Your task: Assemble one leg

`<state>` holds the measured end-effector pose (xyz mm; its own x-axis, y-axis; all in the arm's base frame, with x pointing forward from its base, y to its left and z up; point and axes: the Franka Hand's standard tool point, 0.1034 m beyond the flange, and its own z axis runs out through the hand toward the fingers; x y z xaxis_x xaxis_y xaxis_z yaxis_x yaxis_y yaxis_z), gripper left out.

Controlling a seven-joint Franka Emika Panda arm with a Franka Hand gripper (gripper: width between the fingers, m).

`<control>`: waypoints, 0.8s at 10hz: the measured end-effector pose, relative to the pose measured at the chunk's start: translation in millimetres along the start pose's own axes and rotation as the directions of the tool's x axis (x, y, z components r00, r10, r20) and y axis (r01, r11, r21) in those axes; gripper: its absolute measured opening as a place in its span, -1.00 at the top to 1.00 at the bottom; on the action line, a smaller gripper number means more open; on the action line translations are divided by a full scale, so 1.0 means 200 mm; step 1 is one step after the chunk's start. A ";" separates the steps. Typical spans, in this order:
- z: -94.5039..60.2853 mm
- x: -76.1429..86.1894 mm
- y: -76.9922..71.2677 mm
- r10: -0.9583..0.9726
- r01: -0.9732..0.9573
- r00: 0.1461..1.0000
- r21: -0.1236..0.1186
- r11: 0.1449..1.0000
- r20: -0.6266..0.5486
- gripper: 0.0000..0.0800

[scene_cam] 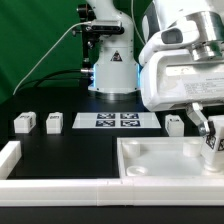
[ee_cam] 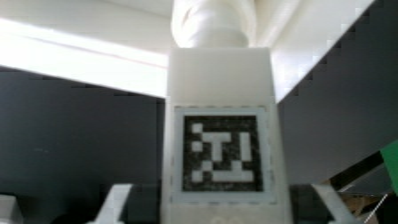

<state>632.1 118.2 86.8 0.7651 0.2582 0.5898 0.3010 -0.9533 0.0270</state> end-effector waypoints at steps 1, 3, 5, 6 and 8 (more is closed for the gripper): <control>0.01 -0.01 0.00 0.000 0.000 1.000 0.000 1.000 -0.001 0.26; 0.02 -0.04 -0.02 0.000 0.000 1.000 0.001 1.000 -0.002 0.26; 0.02 -0.04 -0.02 0.000 0.000 1.000 -0.002 1.000 -0.012 0.26; 0.02 -0.04 -0.02 0.000 0.000 1.000 -0.002 1.000 -0.012 0.26; 0.02 -0.04 -0.02 0.000 0.000 1.000 0.000 1.000 -0.007 0.26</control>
Offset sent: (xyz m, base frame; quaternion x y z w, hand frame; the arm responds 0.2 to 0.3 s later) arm -0.0094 0.0021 -0.0092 -0.0074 0.0305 0.0095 0.9995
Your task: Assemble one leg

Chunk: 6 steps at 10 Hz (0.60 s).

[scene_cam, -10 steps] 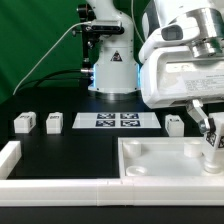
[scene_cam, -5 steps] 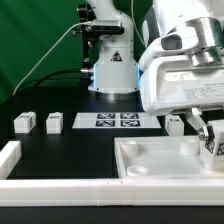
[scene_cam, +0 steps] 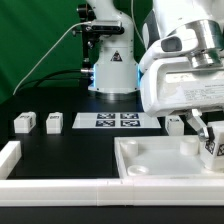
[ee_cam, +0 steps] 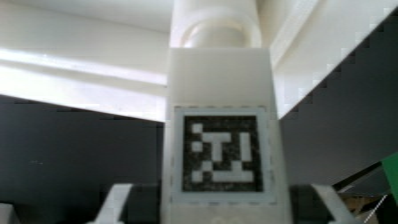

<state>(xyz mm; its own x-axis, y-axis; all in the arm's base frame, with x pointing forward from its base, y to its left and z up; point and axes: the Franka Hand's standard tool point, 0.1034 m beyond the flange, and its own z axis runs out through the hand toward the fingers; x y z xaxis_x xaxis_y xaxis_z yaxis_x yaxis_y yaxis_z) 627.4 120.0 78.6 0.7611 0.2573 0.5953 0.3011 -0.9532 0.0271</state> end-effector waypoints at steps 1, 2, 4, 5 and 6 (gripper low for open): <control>0.00 0.00 0.00 0.000 0.000 1.000 0.002 1.000 0.006 0.25; 0.01 -0.02 -0.01 0.000 0.000 1.000 0.006 1.000 0.021 0.25; 0.01 -0.02 0.00 0.000 0.000 1.000 0.007 1.000 0.025 -0.24; -0.01 -0.01 0.00 -0.001 0.001 1.000 0.008 1.000 0.031 -0.55; -0.02 0.00 0.00 -0.002 0.002 1.000 0.008 1.000 0.031 -0.60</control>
Offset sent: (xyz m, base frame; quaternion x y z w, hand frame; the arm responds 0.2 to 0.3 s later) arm -0.0064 -0.0018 0.0029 0.0049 -0.0184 -0.0028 0.9998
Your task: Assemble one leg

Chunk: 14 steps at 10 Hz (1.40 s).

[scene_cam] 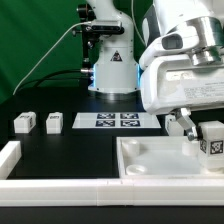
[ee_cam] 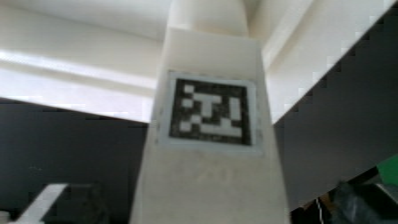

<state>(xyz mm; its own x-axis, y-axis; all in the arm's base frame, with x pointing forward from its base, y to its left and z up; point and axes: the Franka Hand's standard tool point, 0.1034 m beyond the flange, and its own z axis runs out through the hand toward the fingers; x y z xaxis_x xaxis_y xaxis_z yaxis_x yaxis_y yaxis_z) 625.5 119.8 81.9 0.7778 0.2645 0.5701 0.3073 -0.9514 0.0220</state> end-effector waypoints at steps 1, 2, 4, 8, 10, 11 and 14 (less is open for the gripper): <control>-0.01 0.01 0.00 -0.001 0.001 1.000 0.002 1.000 0.008 -0.62; -0.03 0.02 0.01 -0.003 0.003 1.000 0.004 1.000 0.020 -0.62; -0.04 0.03 0.01 -0.003 0.003 1.000 0.005 1.000 0.028 -0.62; -0.03 0.02 0.00 -0.003 0.003 0.999 0.012 1.000 0.049 -0.62; -0.03 0.02 -0.01 -0.007 0.005 0.996 0.026 1.000 0.087 -0.62; -0.03 -0.01 -0.04 -0.004 -0.004 0.986 0.048 0.999 0.164 -0.62; -0.06 0.01 -0.10 0.003 -0.052 0.898 0.101 0.993 0.440 -0.62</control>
Offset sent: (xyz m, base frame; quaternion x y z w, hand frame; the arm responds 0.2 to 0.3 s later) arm 0.0000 0.0000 0.0000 0.0000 0.0000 0.0000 1.0000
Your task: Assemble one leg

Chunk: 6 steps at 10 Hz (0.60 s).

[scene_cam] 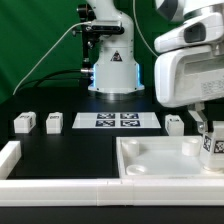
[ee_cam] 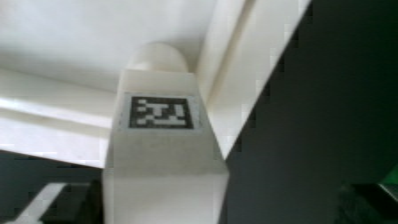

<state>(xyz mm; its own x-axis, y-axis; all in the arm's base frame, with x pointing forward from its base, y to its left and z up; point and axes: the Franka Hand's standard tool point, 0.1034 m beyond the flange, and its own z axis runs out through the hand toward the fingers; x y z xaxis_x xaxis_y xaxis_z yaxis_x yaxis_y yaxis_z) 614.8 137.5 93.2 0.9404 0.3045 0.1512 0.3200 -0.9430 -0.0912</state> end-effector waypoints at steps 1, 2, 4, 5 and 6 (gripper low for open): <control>-0.01 -0.01 0.01 0.003 -0.005 0.994 0.017 1.000 0.113 -0.62; -0.02 0.02 0.04 0.004 -0.006 0.991 0.020 1.000 0.134 -0.62; -0.01 0.02 0.05 0.004 -0.006 0.993 0.016 1.000 0.118 -0.62; -0.01 0.02 0.05 0.004 -0.006 0.993 0.016 1.000 0.119 -0.62; -0.01 0.02 0.05 0.004 -0.006 0.993 0.016 1.000 0.119 -0.62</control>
Offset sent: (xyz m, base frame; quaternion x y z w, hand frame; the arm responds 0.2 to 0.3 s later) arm 0.0000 0.0000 0.0000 0.0000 0.0000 0.0000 1.0000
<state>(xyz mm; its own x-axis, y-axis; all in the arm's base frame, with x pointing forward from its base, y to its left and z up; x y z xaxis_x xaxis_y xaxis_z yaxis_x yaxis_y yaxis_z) 622.1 129.1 94.3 0.9487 0.3144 0.0327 0.3161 -0.9426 -0.1079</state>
